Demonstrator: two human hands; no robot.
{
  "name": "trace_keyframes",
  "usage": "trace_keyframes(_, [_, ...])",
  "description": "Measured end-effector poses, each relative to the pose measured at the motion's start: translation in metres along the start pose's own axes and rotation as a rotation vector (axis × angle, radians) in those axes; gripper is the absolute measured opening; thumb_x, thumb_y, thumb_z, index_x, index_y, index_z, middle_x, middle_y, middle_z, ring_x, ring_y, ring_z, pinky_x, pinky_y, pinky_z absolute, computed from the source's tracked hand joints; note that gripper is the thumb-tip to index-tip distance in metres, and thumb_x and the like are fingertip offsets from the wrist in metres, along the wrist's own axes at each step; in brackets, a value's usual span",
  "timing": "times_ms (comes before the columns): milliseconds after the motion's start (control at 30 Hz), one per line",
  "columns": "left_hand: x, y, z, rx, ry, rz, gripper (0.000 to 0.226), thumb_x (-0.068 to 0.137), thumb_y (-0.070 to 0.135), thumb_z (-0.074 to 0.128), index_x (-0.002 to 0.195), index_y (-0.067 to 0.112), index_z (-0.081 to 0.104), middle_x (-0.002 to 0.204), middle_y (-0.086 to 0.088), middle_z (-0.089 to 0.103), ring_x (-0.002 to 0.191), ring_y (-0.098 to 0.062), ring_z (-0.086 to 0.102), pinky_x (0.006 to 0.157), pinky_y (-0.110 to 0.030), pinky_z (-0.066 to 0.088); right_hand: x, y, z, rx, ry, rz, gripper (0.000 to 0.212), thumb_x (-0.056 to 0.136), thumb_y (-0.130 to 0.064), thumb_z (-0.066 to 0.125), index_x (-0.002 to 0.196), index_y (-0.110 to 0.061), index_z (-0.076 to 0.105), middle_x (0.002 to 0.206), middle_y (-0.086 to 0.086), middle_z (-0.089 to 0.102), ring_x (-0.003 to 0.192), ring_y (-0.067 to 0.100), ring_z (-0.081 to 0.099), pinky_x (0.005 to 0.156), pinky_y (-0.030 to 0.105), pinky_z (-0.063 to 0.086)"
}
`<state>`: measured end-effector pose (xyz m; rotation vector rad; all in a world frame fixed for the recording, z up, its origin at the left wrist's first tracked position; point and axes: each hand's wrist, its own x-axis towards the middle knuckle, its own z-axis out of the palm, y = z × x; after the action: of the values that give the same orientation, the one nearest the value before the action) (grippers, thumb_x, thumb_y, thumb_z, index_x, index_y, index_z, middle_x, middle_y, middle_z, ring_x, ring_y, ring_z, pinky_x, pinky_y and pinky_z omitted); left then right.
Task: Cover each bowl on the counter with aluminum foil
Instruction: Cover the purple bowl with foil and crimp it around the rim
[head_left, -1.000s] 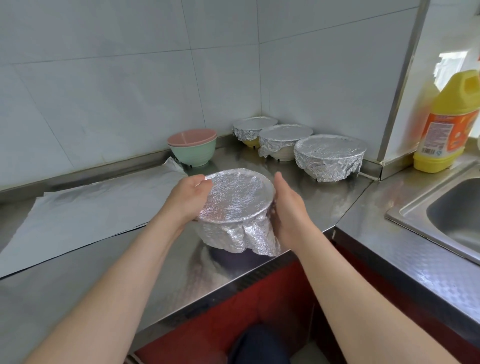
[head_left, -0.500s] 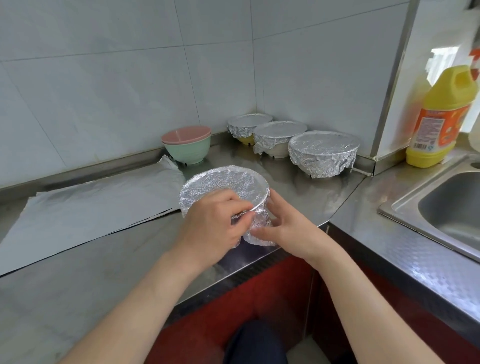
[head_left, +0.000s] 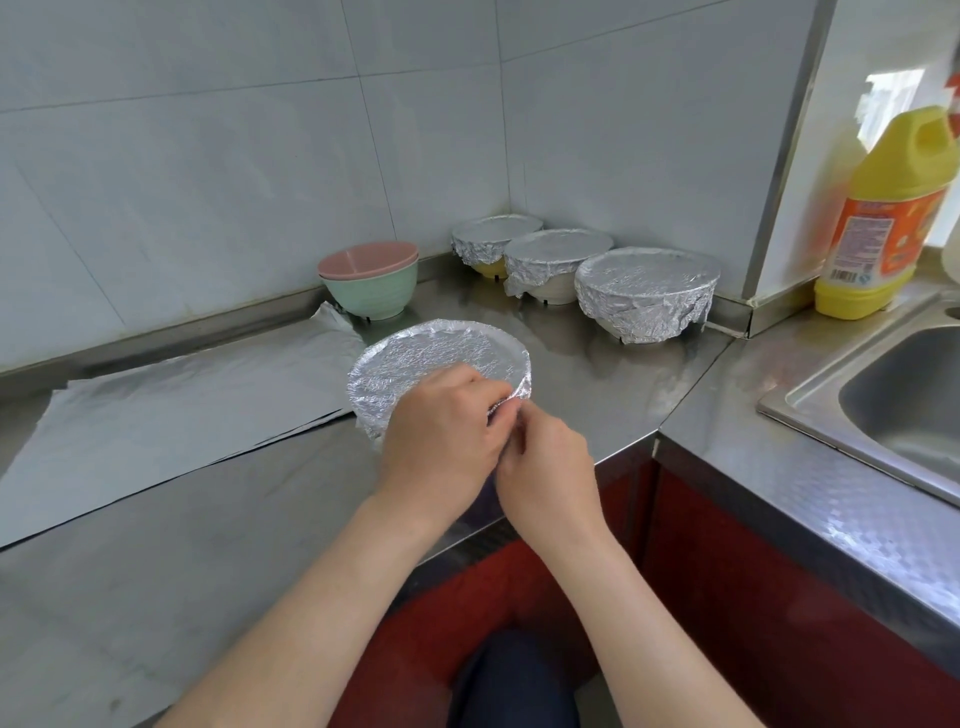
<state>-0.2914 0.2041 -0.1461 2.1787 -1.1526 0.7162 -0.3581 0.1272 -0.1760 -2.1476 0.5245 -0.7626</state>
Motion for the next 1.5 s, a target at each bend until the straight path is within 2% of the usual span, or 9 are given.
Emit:
trace_keyframes(133, [0.004,0.004,-0.002,0.016,-0.023,-0.013,0.02,0.082,0.03,0.061,0.08,0.014,0.073,0.071,-0.001,0.059,0.068,-0.022,0.057,0.06,-0.039,0.049,-0.002,0.0,-0.007,0.087,-0.217,0.024,0.022,0.089,-0.006,0.038,0.107,-0.013,0.048,0.084,0.009,0.066,0.083,0.032,0.061,0.073,0.041,0.048])
trace_keyframes(267, [0.005,-0.004,-0.019,-0.052,-0.063,0.021,0.029,0.077,0.039,0.065,0.099,0.022,0.075,0.093,0.005,0.069,0.088,-0.018,0.063,0.079,-0.032,0.052,0.007,0.006,-0.017,0.143,-0.015,0.145,0.037,0.09,-0.009,0.038,0.118,-0.017,0.062,0.109,0.002,0.069,0.105,0.022,0.06,0.089,0.029,0.044])
trace_keyframes(400, [0.001,-0.026,-0.037,-0.065,-0.152,-0.008,0.042,0.074,0.056,0.063,0.112,0.037,0.07,0.117,0.02,0.062,0.111,-0.003,0.054,0.093,-0.026,0.044,0.025,0.002,-0.014,0.664,0.068,0.323,0.048,0.099,-0.023,0.043,0.147,-0.025,0.039,0.148,-0.01,0.041,0.126,-0.002,0.037,0.103,0.02,0.027])
trace_keyframes(733, [-0.008,-0.028,-0.012,0.008,-0.075,0.156,0.025,0.087,0.039,0.054,0.099,0.026,0.073,0.095,0.016,0.071,0.082,-0.014,0.065,0.065,-0.03,0.052,0.038,-0.012,0.018,0.981,-0.021,0.407,0.053,0.103,-0.041,0.036,0.153,-0.028,0.024,0.156,-0.014,0.026,0.14,0.006,0.029,0.115,0.029,0.027])
trace_keyframes(933, [-0.005,-0.011,-0.003,0.03,-0.08,0.123,0.031,0.094,0.042,0.045,0.096,0.025,0.07,0.087,0.011,0.07,0.08,-0.016,0.063,0.063,-0.037,0.05,0.05,-0.002,0.016,0.983,0.043,0.457,0.081,0.074,-0.066,0.049,0.141,-0.021,0.048,0.145,-0.004,0.048,0.133,0.015,0.045,0.113,0.042,0.034])
trace_keyframes(1000, [-0.006,-0.008,0.0,0.0,-0.019,0.112,0.027,0.094,0.038,0.049,0.09,0.024,0.071,0.082,0.01,0.069,0.077,-0.016,0.061,0.062,-0.036,0.05,0.052,0.002,0.014,0.977,0.04,0.465,0.068,0.081,-0.06,0.048,0.133,-0.017,0.056,0.135,0.001,0.058,0.126,0.018,0.053,0.11,0.043,0.039])
trace_keyframes(1133, [-0.004,-0.011,0.001,-0.081,0.108,0.049,0.017,0.082,0.036,0.067,0.079,0.022,0.075,0.074,0.008,0.06,0.076,-0.014,0.054,0.064,-0.03,0.046,0.053,0.007,0.011,0.913,0.034,0.364,0.059,0.091,-0.051,0.046,0.14,-0.018,0.049,0.144,-0.006,0.048,0.132,0.01,0.044,0.112,0.032,0.034])
trace_keyframes(1267, [-0.008,-0.02,-0.013,-0.177,0.077,0.007,0.017,0.077,0.04,0.072,0.08,0.024,0.077,0.072,0.009,0.06,0.073,-0.01,0.054,0.068,-0.028,0.045,0.048,0.019,-0.021,0.649,0.122,-0.038,0.025,0.095,-0.017,0.059,0.119,-0.024,0.066,0.124,-0.006,0.061,0.112,0.003,0.055,0.089,0.017,0.043])
trace_keyframes(1500, [-0.008,-0.025,-0.019,-0.245,0.017,0.015,0.016,0.076,0.035,0.072,0.084,0.022,0.078,0.074,0.011,0.064,0.074,-0.006,0.056,0.066,-0.027,0.046,0.049,0.018,-0.058,0.072,-0.207,-0.462,0.014,0.078,-0.02,0.08,0.09,-0.026,0.079,0.097,-0.015,0.068,0.1,0.004,0.05,0.08,0.01,0.036])
